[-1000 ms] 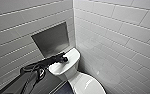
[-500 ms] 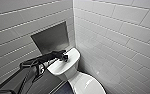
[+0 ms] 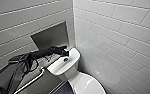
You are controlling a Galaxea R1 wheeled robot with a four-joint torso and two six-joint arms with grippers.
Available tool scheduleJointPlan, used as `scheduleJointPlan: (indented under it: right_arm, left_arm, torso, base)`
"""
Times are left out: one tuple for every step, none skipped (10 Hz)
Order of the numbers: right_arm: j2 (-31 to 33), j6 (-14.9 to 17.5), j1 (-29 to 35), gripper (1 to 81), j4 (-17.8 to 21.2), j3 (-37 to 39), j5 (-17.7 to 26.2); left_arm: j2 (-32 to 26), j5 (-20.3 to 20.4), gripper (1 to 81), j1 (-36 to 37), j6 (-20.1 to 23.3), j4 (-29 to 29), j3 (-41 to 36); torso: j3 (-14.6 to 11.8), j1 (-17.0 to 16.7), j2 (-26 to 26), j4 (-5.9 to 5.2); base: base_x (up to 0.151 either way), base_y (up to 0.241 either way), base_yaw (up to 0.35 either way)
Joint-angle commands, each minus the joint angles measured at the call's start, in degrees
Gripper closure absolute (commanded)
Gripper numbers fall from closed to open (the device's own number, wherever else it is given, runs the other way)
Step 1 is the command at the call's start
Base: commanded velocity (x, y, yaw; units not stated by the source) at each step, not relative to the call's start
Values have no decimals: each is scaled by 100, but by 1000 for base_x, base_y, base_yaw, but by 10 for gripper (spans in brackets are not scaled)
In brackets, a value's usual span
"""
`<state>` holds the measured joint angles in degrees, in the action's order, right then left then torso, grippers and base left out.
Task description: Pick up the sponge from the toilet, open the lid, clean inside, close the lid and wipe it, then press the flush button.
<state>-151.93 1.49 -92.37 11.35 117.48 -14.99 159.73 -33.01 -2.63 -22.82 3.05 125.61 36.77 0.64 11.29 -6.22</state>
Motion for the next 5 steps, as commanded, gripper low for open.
scheduleJointPlan:
  right_arm:
    - [64, 18, -103, 811, -37, -112, 489]
    - [73, 18, -94, 811, -36, -104, 489]
    - [99, 18, -85, 811, -36, -104, 463]
    - [108, 18, -76, 811, -36, -104, 445]
    - [108, 18, -59, 811, -36, -104, 436]
  left_arm:
    - [-1951, -329, 811, 665, -29, 38, -3056]
    - [-2400, -302, 811, 445, -29, 30, -3638]
    - [-2844, -277, 811, 148, -29, -91, -4203]
    - [-3238, -79, 811, -256, -29, -249, -4703]
    - [-3625, 238, 811, -702, -29, -538, -5170]
  torso:
    - [0, 0, 0, 0]
    - [0, 0, 0, 0]
    - [0, 0, 0, 0]
    - [0, 0, 0, 0]
    - [0, 0, 0, 0]
  base:
    - [0, 0, 0]
    - [0, 0, 0]
    - [0, 0, 0]
    - [0, 0, 0]
    - [0, 0, 0]
